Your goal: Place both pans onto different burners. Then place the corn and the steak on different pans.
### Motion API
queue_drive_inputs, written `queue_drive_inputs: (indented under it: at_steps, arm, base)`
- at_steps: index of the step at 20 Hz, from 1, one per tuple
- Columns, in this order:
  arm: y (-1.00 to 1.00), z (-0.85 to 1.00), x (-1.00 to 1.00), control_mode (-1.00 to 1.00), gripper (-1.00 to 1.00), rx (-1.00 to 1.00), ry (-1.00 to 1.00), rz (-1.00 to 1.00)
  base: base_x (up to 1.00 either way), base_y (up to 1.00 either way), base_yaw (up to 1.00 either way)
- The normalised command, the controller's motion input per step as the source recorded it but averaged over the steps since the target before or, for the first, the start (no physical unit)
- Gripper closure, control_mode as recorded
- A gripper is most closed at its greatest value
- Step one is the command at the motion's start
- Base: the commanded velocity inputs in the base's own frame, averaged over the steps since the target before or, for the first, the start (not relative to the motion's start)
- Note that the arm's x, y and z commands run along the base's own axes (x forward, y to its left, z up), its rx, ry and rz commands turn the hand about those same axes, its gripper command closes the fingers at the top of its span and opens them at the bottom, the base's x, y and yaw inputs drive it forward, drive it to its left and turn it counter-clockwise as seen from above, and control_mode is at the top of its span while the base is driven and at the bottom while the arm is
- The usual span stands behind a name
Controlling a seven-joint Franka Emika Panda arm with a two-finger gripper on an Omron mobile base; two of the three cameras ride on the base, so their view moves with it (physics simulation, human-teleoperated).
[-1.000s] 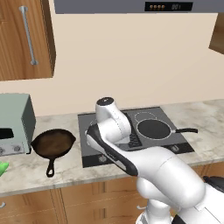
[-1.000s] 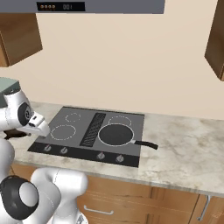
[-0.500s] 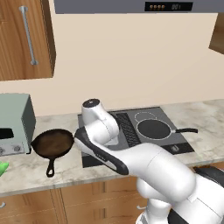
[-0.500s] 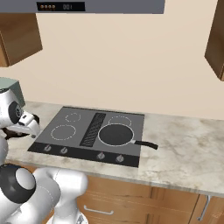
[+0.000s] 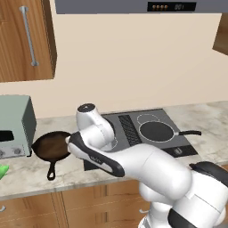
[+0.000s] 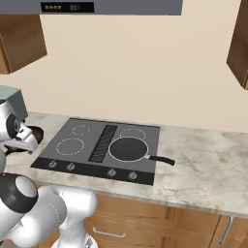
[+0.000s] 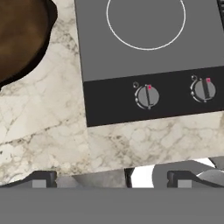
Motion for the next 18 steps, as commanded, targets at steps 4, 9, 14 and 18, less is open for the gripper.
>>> queue_drive_inputs:
  at_steps: [4,9,14,18]
  arm:
    - [0.47,-0.10,0.02,-1.00,-1.00,0.01,0.00,0.00]
    - [0.50,-0.06,0.02,-1.00,-1.00,0.00,0.00,0.00]
    - [0.53,-0.02,0.07,-1.00,-1.00,0.01,0.01,0.00]
    - [0.43,0.00,0.08,-1.00,-1.00,0.02,0.02,0.00]
  base:
    - [0.00,0.00,0.00]
    - [0.00,0.00,0.00]
    - [0.00,0.00,0.00]
    - [0.00,0.00,0.00]
